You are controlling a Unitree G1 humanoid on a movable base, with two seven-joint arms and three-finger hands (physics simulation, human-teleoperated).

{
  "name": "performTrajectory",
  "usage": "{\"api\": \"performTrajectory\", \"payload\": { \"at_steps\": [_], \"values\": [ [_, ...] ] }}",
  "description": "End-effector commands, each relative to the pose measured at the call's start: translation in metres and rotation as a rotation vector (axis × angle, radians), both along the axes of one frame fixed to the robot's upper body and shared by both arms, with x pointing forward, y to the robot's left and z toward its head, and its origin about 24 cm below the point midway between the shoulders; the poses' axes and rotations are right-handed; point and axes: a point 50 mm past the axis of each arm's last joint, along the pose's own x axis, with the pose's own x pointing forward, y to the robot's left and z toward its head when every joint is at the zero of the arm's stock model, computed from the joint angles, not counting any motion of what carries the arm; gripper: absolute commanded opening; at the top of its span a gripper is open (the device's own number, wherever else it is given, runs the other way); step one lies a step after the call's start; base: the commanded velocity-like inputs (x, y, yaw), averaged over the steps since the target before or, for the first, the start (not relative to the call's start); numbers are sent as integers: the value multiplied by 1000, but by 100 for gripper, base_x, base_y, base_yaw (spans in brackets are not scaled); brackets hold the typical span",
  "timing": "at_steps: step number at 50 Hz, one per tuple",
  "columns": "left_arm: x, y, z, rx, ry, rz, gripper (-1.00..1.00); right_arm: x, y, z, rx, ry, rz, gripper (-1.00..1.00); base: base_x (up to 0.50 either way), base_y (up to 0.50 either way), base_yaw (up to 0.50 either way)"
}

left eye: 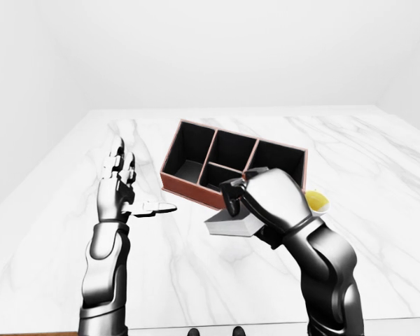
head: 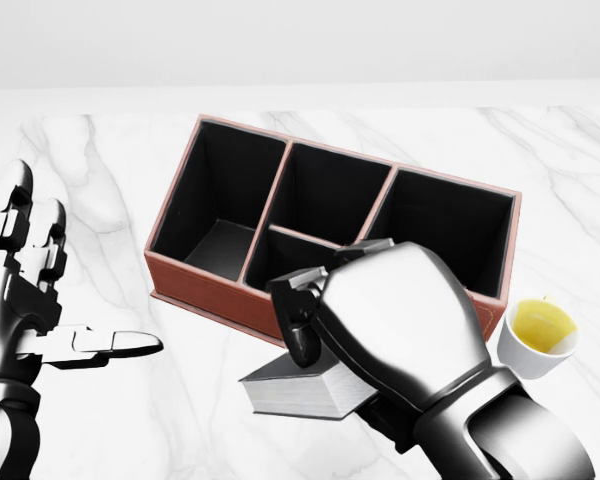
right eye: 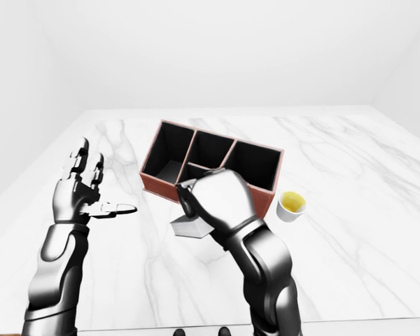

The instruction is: Pick up the book and place it in the right compartment of the caddy.

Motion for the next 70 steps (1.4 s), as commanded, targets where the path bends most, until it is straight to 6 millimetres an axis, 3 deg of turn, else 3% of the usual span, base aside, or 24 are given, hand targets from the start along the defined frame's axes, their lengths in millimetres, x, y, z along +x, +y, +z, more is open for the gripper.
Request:
{"api": "performTrajectory", "payload": {
  "at_steps": [1, 25, 37, 54, 70],
  "values": [
    [-2, 2, 3, -1, -14, 3, 100, -6, 6, 33, 54, -158, 46, -100, 0, 0, 0],
    [-4, 4, -1, -8, 0, 4, 100, 6, 13, 78, 78, -326, 75, -100, 0, 0, 0],
    [-4, 4, -1, -10, 1, 2, 100, 8, 11, 110, 130, -419, 65, -100, 0, 0, 0],
    [-6, 5, 2, -11, -14, 1, 100, 36, 1, 146, 127, -426, 16, -100, 0, 0, 0],
    [-8, 3, 6, -8, -34, -7, 100, 79, -20, 184, 43, -370, -113, -100, 0, 0, 0]
  ]
}}
